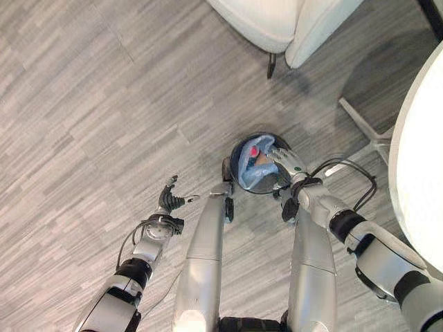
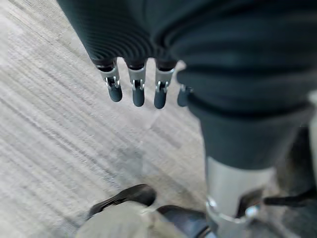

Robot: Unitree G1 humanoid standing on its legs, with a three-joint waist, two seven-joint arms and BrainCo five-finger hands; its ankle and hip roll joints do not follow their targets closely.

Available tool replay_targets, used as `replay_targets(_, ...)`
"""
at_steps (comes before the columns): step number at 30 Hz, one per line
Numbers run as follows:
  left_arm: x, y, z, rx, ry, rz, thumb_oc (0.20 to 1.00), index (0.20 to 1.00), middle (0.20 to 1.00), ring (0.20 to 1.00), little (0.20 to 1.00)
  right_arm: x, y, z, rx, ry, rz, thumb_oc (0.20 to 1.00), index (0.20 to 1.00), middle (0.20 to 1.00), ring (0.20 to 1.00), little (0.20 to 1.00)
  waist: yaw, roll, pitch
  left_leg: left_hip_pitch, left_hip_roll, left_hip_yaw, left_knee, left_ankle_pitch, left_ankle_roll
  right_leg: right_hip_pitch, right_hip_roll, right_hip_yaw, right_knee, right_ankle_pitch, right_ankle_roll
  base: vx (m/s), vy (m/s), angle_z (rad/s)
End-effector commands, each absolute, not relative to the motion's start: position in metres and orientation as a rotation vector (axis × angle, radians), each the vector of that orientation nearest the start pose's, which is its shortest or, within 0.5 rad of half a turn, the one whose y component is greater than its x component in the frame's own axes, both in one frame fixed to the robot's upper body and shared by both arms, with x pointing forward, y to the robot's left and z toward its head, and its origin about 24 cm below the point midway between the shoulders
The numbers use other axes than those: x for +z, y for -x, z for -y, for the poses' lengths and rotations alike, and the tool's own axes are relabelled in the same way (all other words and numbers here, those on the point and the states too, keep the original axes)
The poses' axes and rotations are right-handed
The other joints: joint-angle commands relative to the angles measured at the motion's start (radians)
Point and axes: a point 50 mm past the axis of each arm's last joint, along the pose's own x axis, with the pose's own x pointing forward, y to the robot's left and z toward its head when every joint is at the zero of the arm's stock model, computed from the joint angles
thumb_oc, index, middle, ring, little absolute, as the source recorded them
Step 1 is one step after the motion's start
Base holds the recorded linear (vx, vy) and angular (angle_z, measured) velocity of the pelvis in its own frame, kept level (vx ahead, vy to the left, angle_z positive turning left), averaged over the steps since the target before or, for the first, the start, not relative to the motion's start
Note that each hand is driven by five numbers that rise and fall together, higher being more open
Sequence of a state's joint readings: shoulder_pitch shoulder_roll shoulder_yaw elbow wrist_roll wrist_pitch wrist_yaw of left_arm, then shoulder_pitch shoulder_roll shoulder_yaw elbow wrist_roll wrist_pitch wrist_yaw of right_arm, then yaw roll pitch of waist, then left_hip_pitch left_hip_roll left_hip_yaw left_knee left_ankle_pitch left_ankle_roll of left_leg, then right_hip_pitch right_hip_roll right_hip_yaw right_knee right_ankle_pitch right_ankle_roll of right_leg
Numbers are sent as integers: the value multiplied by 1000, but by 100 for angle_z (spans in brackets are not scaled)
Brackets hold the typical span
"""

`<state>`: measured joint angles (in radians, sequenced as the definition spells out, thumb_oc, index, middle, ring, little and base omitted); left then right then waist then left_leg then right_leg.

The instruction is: Gather garbage on tea table into small bin, then transfer packed bag to large trash can.

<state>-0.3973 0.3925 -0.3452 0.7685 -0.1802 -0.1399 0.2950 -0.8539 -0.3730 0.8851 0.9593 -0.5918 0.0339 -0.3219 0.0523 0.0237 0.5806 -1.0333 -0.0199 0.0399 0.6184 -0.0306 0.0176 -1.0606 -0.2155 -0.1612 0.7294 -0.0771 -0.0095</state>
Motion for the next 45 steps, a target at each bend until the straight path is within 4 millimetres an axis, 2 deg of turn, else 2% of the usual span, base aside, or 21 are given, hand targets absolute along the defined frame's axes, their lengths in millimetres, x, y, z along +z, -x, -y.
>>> replay_targets(1,-13,-297,-210,146,-374,-247,1000,1000,1000,1000,1000,44,-368,130,289,1688,140,1000,1000,1000,1000,1000,4,35,-61,-20,-23,17,40,-89,-11,-41,1,33,-92,51,109,-6,26,-3)
replay_targets(9,0,-307,-200,134,-348,-188,1000,1000,1000,1000,1000,54,-377,128,237,1706,130,1000,1000,1000,1000,1000,10,57,-61,-154,-32,10,114,-93,-4,-167,5,30,-21,41,105,9,4,-4)
replay_targets(14,9,-313,-195,128,-326,-150,1000,1000,1000,1000,1000,67,-384,125,170,1583,124,1000,1000,1000,1000,1000,13,68,-61,-193,-36,8,130,-90,-2,-217,-1,29,20,33,99,7,-3,7)
replay_targets(15,10,-314,-194,126,-322,-147,1000,1000,1000,1000,1000,70,-385,123,163,1559,124,526,526,526,526,526,13,69,-61,-192,-37,9,126,-89,-2,-217,1,32,19,33,98,2,3,4)
replay_targets(16,10,-315,-193,124,-321,-145,1000,1000,1000,1000,1000,71,-386,123,158,1540,124,325,325,325,325,325,14,69,-61,-193,-37,10,126,-87,-2,-218,2,31,21,33,97,0,0,0)
replay_targets(17,11,-315,-194,124,-321,-145,1000,1000,1000,1000,1000,73,-386,123,152,1522,120,200,200,200,200,200,14,69,-61,-188,-36,12,122,-86,-2,-216,2,32,21,33,96,-8,4,9)
replay_targets(24,13,-317,-194,123,-315,-138,1000,1000,1000,1000,1000,83,-389,123,127,1392,123,200,200,200,200,200,15,63,-61,-160,-34,11,100,-81,-5,-187,5,30,10,34,94,-13,-19,6)
replay_targets(30,16,-316,-200,136,-308,-132,1000,1000,1000,1000,1000,104,-394,127,78,1284,176,200,200,200,200,200,13,57,-61,-135,-28,10,91,-83,-8,-160,7,31,1,35,94,-7,-13,-1)
replay_targets(31,14,-314,-204,148,-307,-140,1000,1000,1000,1000,1000,115,-394,128,60,1307,232,200,200,200,200,200,11,52,-61,-124,-24,13,88,-86,-10,-149,8,32,-2,35,95,0,0,0)
replay_targets(32,14,-313,-204,151,-308,-139,1000,1000,1000,1000,1000,117,-394,128,59,1320,247,492,492,492,492,492,10,50,-61,-122,-23,12,90,-88,-10,-144,7,31,-3,34,95,-1,-18,3)
replay_targets(33,14,-312,-205,152,-307,-140,1000,1000,1000,1000,1000,120,-394,128,59,1342,272,950,950,950,950,950,9,48,-61,-117,-22,11,87,-89,-10,-140,8,30,-5,33,95,0,0,0)
replay_targets(34,13,-311,-206,156,-313,-142,1000,1000,1000,1000,1000,120,-392,128,63,1385,296,1000,1000,1000,1000,1000,7,44,-61,-107,-20,9,79,-90,-10,-131,7,28,-11,32,96,0,0,0)
replay_targets(40,11,-310,-206,162,-326,-144,1000,1000,1000,1000,1000,107,-389,134,68,1503,293,1000,1000,1000,1000,1000,-1,38,-61,-93,-16,9,62,-91,-11,-116,6,23,-28,28,99,-1,-5,-2)
replay_targets(45,6,-308,-205,187,-327,-161,1000,1000,1000,1000,1000,86,-385,155,-18,1546,183,1000,1000,1000,1000,1000,-10,39,-61,-86,-15,10,56,-91,-9,-112,3,19,-29,27,102,0,0,0)
